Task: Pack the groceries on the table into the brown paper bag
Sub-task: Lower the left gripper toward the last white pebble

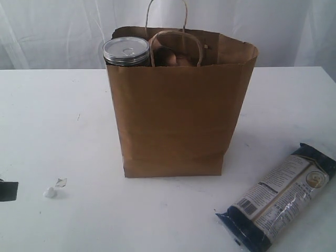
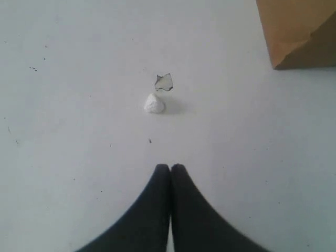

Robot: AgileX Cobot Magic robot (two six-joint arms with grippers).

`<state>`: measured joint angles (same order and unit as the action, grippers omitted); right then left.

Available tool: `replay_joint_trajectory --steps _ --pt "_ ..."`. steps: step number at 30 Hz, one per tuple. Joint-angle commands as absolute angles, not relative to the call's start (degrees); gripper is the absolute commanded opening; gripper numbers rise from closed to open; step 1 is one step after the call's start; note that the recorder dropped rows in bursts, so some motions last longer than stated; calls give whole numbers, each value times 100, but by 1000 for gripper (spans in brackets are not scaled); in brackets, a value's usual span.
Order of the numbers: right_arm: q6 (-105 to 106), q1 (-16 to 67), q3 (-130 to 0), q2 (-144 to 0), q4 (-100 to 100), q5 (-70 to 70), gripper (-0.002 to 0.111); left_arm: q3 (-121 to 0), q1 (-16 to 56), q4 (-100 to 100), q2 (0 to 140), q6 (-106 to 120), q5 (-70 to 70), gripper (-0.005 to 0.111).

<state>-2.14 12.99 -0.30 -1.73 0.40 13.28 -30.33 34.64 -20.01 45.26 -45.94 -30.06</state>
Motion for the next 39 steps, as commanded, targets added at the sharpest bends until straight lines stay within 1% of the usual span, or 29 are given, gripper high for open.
replay_joint_trajectory --steps 1,2,4,5,20,25,32,39 --pt "-233 1246 0 -149 45 1318 0 -3004 3447 -1966 4753 -4656 -3085 37" --pt "-233 1246 0 -149 45 1318 0 -3004 3447 -1966 4849 -4656 -2984 54" --pt "-233 1246 0 -149 45 1318 0 -3004 3447 -1923 5078 -4656 -2707 71" --pt "-233 1246 0 -149 45 1318 0 -3026 3447 -1899 5173 -4645 -2673 72" --pt "-233 1246 0 -149 45 1318 0 -4341 3447 -1633 6959 -4231 -3728 72" --pt "-233 1246 0 -149 45 1318 0 -4344 3447 -862 7294 -3507 -3525 71" --pt "-233 1246 0 -149 45 1318 0 -4344 3447 -810 7400 -3429 -3447 71" --pt "-233 1246 0 -149 45 1318 0 -4344 3447 -658 7400 -3467 -3753 71"
